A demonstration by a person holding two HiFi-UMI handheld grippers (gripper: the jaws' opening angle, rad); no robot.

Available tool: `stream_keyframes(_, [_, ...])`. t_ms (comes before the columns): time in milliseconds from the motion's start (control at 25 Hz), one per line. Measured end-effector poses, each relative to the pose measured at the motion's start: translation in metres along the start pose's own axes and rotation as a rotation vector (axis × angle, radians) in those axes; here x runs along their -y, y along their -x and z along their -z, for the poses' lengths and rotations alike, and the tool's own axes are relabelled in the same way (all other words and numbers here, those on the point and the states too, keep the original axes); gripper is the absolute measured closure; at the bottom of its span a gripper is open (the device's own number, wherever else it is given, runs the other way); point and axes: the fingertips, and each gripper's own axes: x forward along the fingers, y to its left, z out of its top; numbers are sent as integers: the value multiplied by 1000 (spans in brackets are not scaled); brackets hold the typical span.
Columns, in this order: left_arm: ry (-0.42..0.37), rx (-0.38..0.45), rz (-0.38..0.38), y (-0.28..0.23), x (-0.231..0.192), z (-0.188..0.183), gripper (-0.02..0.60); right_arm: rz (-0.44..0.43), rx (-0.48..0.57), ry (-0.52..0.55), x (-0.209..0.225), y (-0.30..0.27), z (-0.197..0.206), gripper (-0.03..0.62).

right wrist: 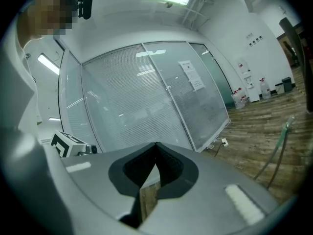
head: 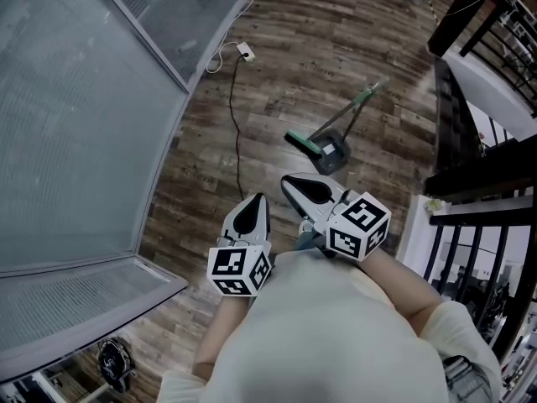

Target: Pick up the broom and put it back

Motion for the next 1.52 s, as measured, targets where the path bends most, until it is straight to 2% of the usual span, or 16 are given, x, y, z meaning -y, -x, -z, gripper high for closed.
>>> stream_keyframes(360, [22, 4, -20, -44, 7, -17, 577, 43, 17, 0, 57, 14, -21, 588])
stream_keyframes(560, [29, 3, 1, -68, 18, -26, 578, 92, 29, -5, 84, 30, -29, 588])
stream_keyframes(960, [-12, -45, 132, -116, 47, -31, 577, 235, 62, -30, 129, 59, -33, 588])
stream_keyframes(1200, [-34, -80, 191, -153, 49, -30, 577, 341, 91, -67, 168, 73, -35, 588])
stream_keyframes(1520, [-63, -163, 309, -212, 62, -28, 578, 446, 110, -116, 214, 77, -39, 588])
